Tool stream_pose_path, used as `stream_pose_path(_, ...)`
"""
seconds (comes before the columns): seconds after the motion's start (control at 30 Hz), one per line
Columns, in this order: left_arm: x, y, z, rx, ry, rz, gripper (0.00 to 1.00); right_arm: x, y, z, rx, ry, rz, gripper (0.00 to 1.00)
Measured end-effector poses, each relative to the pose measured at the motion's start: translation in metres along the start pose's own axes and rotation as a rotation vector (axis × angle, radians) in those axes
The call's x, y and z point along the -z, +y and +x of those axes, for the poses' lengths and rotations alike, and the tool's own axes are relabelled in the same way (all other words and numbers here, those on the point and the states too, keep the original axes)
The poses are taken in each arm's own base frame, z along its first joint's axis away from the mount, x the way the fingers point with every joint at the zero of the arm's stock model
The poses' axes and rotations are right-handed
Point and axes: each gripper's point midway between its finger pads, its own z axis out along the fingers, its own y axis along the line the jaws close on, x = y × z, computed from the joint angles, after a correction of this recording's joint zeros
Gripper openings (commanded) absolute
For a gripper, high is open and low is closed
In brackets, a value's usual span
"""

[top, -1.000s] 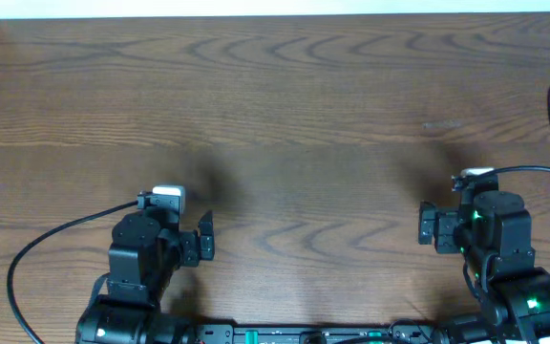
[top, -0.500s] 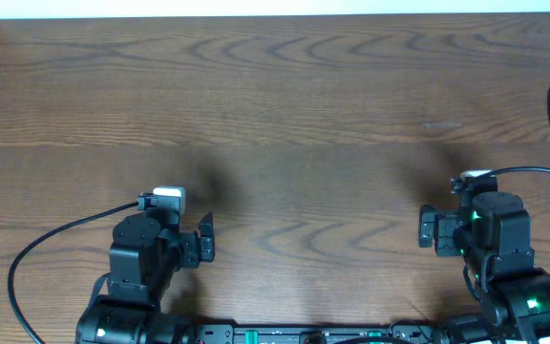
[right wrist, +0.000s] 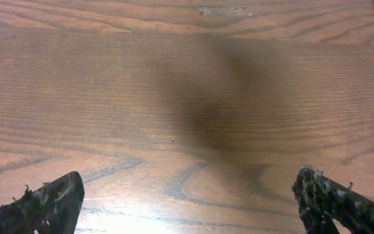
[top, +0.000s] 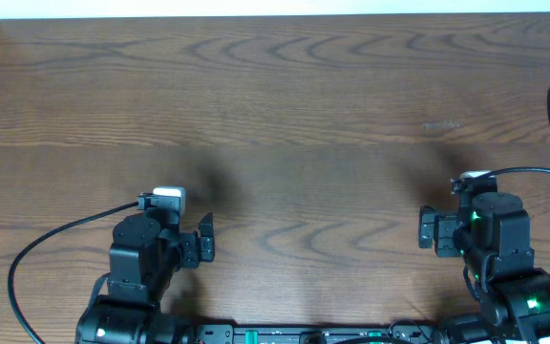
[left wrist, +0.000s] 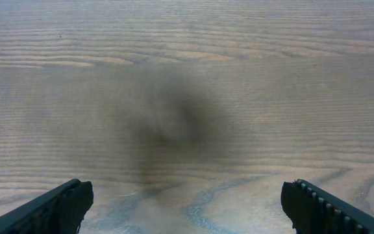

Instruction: Untangle cables

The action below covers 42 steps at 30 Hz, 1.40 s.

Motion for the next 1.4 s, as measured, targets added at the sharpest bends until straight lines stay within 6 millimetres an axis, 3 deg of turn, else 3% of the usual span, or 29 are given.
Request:
stream_pose_path(0.53,0.005,0.001,0.011,0.0,0.03,-0.003,0.98,0.0,0.0,0.0,0.0,0.0,0.0,0.99)
stream_pose_path(1.07,0.044,0.0,-0.009,0.003,-0.204,0.014,0.98,0.0,0.0,0.0,0.0,0.0,0.0,0.99)
stream_pose_path(1.4,0.061,0.007,0.013,0.022,-0.226,-0.012,0.98,0.0,0.0,0.0,0.0,0.0,0.0,0.99)
